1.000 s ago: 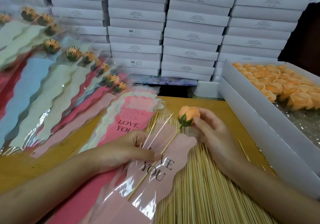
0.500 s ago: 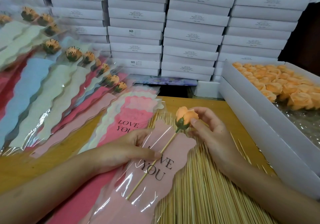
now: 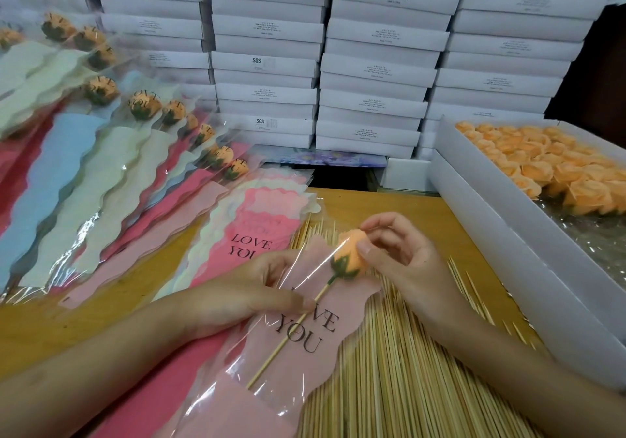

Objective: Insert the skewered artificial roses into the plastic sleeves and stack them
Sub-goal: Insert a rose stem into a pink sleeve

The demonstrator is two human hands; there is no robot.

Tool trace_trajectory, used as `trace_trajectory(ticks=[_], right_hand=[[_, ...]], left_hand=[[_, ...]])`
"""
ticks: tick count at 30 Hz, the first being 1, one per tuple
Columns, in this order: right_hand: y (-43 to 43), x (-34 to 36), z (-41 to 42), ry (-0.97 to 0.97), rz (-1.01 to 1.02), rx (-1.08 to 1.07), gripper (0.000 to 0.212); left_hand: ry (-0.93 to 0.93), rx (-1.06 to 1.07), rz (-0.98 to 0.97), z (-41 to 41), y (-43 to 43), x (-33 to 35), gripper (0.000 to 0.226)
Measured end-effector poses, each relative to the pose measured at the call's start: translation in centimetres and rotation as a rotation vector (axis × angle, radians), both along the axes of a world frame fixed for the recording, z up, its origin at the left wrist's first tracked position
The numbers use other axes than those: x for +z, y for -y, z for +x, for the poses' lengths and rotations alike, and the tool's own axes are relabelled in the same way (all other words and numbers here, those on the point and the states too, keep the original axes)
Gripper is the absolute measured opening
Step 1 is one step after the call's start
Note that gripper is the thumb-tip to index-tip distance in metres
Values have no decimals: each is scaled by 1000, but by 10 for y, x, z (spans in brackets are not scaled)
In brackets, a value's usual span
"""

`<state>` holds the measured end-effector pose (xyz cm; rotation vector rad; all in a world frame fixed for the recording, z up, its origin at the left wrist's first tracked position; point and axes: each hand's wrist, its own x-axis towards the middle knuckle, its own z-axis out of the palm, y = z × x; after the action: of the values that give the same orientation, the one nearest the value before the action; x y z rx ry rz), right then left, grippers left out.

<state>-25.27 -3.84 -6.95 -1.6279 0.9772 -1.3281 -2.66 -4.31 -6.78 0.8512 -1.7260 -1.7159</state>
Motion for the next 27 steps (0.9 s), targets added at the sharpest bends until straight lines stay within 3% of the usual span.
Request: trace_trajectory(ticks=[6,14,19,27], right_hand=[[-2,-1,2,-40,-1,24,25],[3,-8,-2,-139,28,-139,18],[4,-8,-1,-81,28,-126,14],[3,-5,-1,-26,6,-59,7]], left_hand=[[-35,-36,20,1,2,-1,29],[-96,32,88,-2,4,-6,43],[-38,117,83,-2,5,-9,56],[-92,129,109,-5,7,-8,52]])
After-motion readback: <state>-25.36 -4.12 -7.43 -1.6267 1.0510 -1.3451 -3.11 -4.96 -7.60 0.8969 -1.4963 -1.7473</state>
